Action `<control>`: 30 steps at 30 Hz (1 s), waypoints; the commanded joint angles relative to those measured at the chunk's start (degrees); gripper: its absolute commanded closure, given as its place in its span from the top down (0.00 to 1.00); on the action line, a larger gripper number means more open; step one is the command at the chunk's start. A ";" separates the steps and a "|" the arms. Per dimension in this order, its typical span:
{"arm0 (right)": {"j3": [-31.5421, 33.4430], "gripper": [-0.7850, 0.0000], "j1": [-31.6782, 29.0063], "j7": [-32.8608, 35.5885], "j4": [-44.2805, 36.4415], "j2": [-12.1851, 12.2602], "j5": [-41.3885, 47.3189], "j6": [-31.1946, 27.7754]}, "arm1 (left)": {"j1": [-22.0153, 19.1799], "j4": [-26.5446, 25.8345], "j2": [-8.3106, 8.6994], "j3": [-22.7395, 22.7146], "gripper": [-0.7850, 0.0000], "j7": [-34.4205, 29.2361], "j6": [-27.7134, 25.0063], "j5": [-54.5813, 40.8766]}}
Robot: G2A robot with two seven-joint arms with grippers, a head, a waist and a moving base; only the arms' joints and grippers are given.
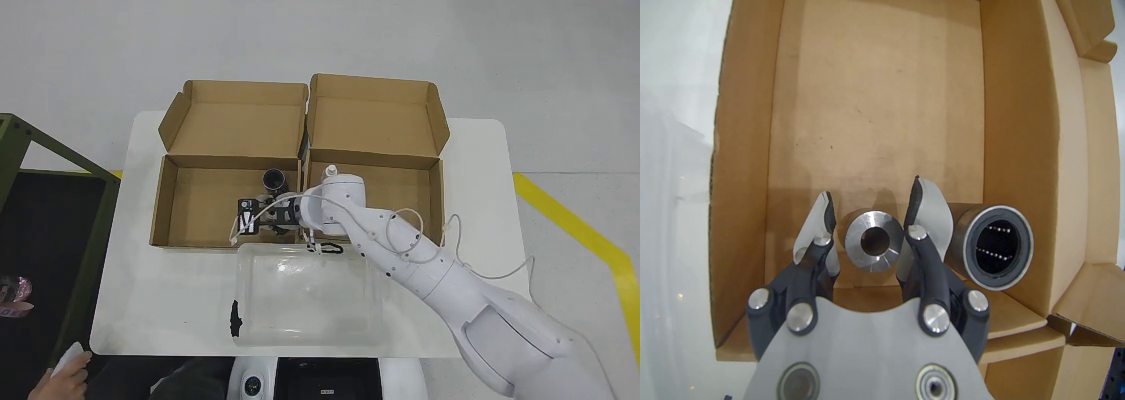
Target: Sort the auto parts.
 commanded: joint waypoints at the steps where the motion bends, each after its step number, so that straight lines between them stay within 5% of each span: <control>1: 0.48 0.43 -0.19 -0.61 -1.04 0.03 0.32 -0.29 | 0.00 0.00 0.00 0.00 1.00 0.00 0.00 0.00; 16: 9.14 0.44 -6.18 -1.26 -16.64 2.85 3.08 -2.47 | 0.00 0.00 0.00 0.00 1.00 0.00 0.00 0.00; 30: 21.98 0.48 -22.30 -3.02 -34.64 8.25 -1.38 -5.85 | 0.00 0.00 0.00 0.00 1.00 0.00 0.00 0.00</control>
